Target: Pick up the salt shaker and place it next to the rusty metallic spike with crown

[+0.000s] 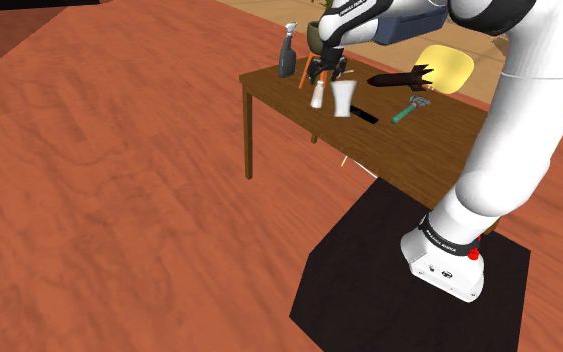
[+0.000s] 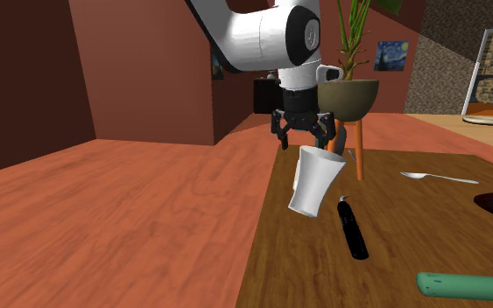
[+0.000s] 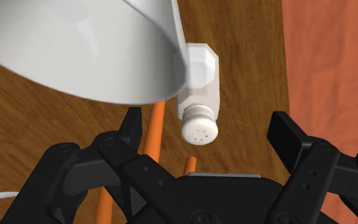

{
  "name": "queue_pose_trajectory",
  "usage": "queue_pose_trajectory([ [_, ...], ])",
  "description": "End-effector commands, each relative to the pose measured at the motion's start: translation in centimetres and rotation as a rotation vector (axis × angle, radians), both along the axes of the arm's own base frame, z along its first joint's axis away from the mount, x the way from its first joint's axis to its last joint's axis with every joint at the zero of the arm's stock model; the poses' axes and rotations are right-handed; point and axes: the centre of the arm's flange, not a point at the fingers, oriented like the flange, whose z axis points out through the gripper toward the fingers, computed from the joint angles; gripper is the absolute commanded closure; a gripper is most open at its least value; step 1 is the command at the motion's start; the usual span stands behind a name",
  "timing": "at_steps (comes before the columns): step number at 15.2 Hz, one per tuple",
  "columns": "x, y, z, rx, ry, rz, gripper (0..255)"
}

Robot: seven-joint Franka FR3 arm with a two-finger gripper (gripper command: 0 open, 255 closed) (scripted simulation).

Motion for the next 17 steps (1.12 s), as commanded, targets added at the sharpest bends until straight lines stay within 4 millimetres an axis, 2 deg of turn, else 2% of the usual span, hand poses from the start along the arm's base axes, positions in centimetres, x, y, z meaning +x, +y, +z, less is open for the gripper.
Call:
queue_pose_trajectory([
  [1,0.2,-0.3,-1.8,0.006,0.013,-0.006,0],
  [7,0.7,-0.6,-4.7,0.006,0.013,-0.006,0],
  [14,0.7,-0.6,-4.7,0.006,0.013,-0.006,0],
  [15,0.6,-0.4,-4.7,0.006,0.013,-0.006,255],
  [17,0.3,-0.2,-4.4,0.006,0.013,-0.006,255],
])
